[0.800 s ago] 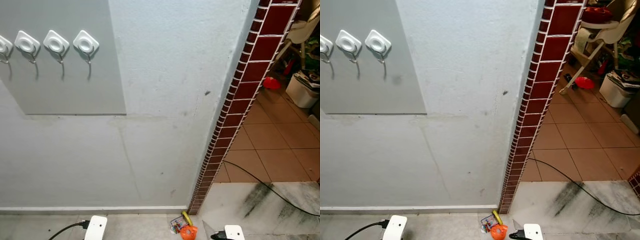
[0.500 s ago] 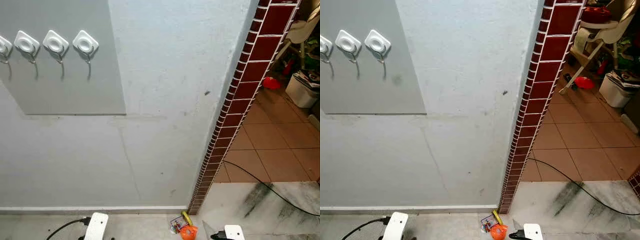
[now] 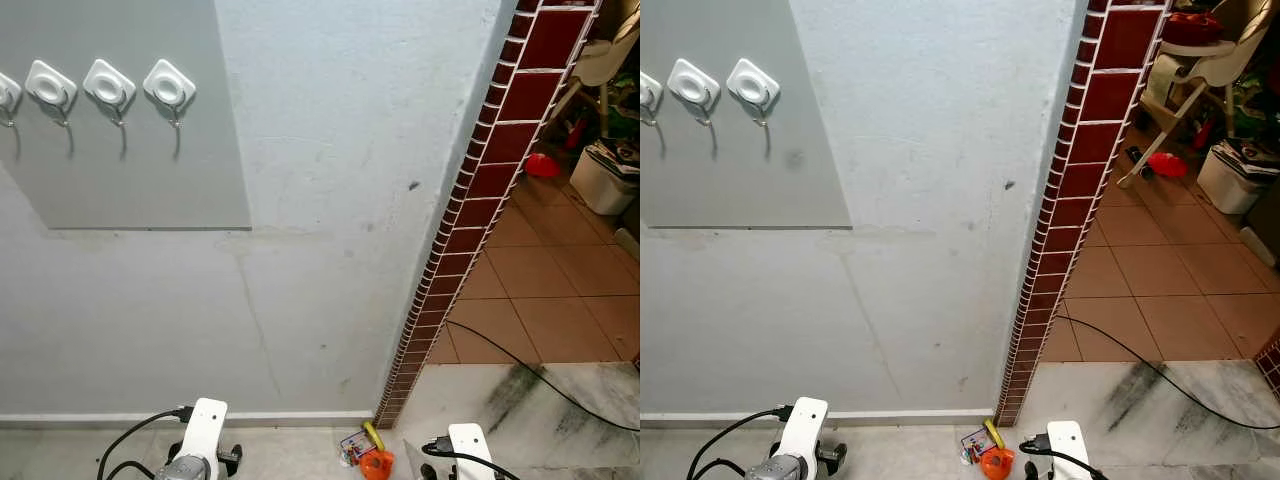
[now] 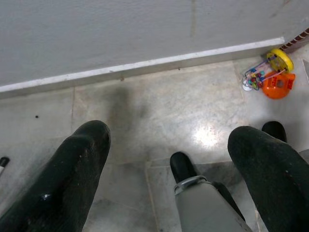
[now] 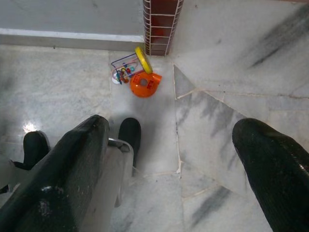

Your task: Hang keys on a hook

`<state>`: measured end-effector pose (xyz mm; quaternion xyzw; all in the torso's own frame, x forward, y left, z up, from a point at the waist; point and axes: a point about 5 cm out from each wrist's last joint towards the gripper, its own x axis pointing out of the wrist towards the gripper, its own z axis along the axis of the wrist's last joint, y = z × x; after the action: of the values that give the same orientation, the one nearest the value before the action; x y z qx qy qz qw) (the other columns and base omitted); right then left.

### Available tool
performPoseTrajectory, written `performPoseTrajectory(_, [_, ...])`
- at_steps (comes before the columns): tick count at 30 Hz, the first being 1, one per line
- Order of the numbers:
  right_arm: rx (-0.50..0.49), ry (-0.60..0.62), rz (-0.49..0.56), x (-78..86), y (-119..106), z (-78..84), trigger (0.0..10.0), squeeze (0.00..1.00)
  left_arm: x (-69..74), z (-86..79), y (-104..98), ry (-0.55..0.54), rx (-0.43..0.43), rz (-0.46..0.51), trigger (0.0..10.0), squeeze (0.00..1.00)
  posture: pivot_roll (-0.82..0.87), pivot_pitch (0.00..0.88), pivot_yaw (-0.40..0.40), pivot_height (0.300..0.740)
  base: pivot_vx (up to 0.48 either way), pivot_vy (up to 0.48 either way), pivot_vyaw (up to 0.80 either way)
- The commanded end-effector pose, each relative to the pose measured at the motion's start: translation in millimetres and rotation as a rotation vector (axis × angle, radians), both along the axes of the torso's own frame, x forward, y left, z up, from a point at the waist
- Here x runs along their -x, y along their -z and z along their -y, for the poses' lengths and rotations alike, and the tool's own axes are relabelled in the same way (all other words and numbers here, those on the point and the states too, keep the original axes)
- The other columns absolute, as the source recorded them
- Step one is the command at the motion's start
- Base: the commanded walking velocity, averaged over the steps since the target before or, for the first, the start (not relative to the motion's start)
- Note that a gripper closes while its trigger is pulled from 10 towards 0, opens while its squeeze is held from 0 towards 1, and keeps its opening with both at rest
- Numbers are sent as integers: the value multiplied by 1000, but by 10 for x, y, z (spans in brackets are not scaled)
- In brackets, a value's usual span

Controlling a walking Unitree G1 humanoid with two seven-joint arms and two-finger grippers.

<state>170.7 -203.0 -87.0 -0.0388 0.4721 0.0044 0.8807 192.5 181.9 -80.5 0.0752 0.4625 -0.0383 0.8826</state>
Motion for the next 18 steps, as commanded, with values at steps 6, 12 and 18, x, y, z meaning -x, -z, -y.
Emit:
performPoseTrajectory(6, [10, -39, -1, 15, 4, -2, 10000, 0, 50, -20, 21, -35, -20, 4, 10000, 0, -36, 0, -17, 740, 0, 0, 0])
performPoseTrajectory(12, [36, -36, 6, 57, 25, -37, 10000, 0, 91, -113, 26, -23, -51, 3, 10000, 0, -63, 0, -11, 740, 0, 0, 0])
performPoseTrajectory(18, [26, -63, 17, 67, 35, -110, 10000, 0, 108, -207, 18, -68, -75, 16, 10000, 0, -52, 0, -22, 740, 0, 0, 0])
